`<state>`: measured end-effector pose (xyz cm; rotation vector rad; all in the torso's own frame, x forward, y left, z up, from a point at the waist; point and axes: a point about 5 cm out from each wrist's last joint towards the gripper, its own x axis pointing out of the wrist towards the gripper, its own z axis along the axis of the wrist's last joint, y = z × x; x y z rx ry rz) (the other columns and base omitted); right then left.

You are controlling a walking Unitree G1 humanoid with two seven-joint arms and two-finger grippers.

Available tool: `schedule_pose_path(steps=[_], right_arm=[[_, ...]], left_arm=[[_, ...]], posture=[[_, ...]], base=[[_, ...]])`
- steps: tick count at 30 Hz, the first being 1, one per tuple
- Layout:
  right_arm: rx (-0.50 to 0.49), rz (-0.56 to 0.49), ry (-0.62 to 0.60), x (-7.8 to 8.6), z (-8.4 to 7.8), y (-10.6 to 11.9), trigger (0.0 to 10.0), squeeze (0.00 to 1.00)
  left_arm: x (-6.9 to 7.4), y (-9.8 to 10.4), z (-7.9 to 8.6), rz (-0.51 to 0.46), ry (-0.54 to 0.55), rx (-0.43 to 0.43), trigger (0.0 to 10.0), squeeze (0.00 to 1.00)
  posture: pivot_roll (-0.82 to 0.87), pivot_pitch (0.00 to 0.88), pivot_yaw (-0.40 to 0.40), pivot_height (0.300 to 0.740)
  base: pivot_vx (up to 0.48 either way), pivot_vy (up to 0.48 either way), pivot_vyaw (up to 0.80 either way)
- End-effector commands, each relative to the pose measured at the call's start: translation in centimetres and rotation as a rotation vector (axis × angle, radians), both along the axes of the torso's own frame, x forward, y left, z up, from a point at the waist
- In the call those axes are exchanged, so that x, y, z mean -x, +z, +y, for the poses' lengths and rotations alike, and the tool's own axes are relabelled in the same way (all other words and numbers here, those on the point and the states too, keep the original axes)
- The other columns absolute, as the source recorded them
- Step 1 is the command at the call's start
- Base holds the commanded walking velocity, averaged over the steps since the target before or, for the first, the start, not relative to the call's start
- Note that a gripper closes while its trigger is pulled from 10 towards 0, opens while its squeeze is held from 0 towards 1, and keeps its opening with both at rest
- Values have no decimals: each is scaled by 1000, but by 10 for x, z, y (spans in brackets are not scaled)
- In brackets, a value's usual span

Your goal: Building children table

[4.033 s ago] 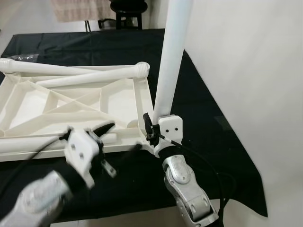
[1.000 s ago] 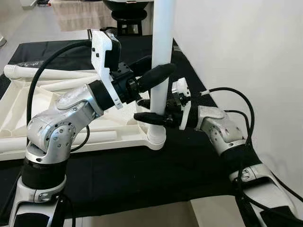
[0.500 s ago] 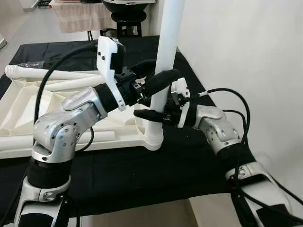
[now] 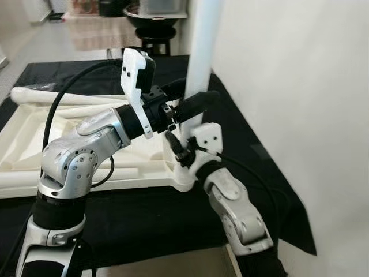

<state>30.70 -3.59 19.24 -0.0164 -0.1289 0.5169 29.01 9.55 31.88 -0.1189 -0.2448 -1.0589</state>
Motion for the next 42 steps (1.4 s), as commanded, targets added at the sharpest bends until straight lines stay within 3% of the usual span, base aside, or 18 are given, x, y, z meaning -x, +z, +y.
schedule_pose_path(steps=[1, 2, 3, 4, 13, 14, 16, 17, 18, 19, 23, 26, 27, 32, 33, 37, 38, 42], right_arm=[[71, 198, -50, 5, -3, -41, 0, 0], [73, 207, -87, 11, -2, -39, 0, 0], [73, 207, -87, 11, -2, -39, 0, 0], [74, 208, -96, 13, -3, -38, 0, 0], [69, 184, -42, 10, -4, -32, 0, 0], [69, 178, -32, 6, -6, -29, 4314, 0], [70, 175, -27, 4, -7, -26, 4314, 0], [47, 157, 24, 0, -10, -18, 10000, 0], [47, 157, 24, 0, -10, -18, 10000, 0], [16, 133, 117, -5, -15, -7, 10000, 1000], [31, 9, 416, -16, -39, 27, 10000, 1000], [64, -19, 472, -22, -48, 33, 10000, 1000], [84, -22, 522, -30, -57, 39, 10000, 0], [74, 11, 611, -44, -68, 44, 10000, 0], [69, 39, 655, -51, -70, 41, 8471, 0], [78, 46, 665, -54, -70, 39, 8471, 0], [73, 54, 677, -55, -71, 38, 157, 0], [49, 66, 727, -56, -71, 38, 0, 0]], left_arm=[[0, 2, 1, -3, -6, -7, 10000, 0], [1, 2, 1, -1, -11, -4, 3569, 0], [1, 2, 1, -1, -11, -4, 3569, 0], [1, 1, 1, 1, -20, -3, 0, 0], [0, 2, 1, -4, -25, -6, 0, 0], [0, 2, 1, -5, -25, -7, 0, 0], [0, 2, 1, -6, -25, -8, 0, 0], [0, 2, 1, -5, -26, -8, 0, 0], [0, 2, 1, -5, -26, -8, 0, 0], [0, 2, 0, -5, -27, -8, 0, 0], [3, 0, -1, -4, -38, -7, 0, 0], [3, -1, -2, -4, -42, -6, 0, 0], [4, -1, -3, -3, -44, -5, 0, 0], [4, -2, -3, -2, -47, -1, 0, 0], [4, -1, -4, -2, -48, 3, 0, 0], [4, -1, -4, -2, -48, 4, 0, 0], [4, -1, -4, -3, -48, 3, 0, 0], [6, -1, -4, -4, -49, 1, 0, 0]], posture=[[41, 130, -41, 740], [42, 125, -38, 740], [42, 125, -38, 740], [41, 123, -39, 740], [38, 116, -35, 740], [38, 115, -37, 740], [38, 115, -37, 740], [40, 115, -39, 740], [40, 115, -39, 740], [39, 114, -41, 740], [38, 113, -45, 740], [37, 113, -44, 740], [35, 112, -44, 740], [37, 116, -44, 740], [41, 119, -42, 740], [41, 119, -42, 740], [46, 121, -45, 740], [56, 126, -47, 740]], base=[[0, 0, 0], [0, 0, 0], [0, 0, 0], [0, 0, 0], [0, 0, 0], [0, 0, 0], [0, 0, 0], [0, 0, 0], [0, 0, 0], [0, 0, 0], [0, 0, 0], [0, 0, 0], [0, 0, 0], [0, 0, 0], [0, 0, 0], [0, 0, 0], [0, 0, 0], [0, 0, 0]])
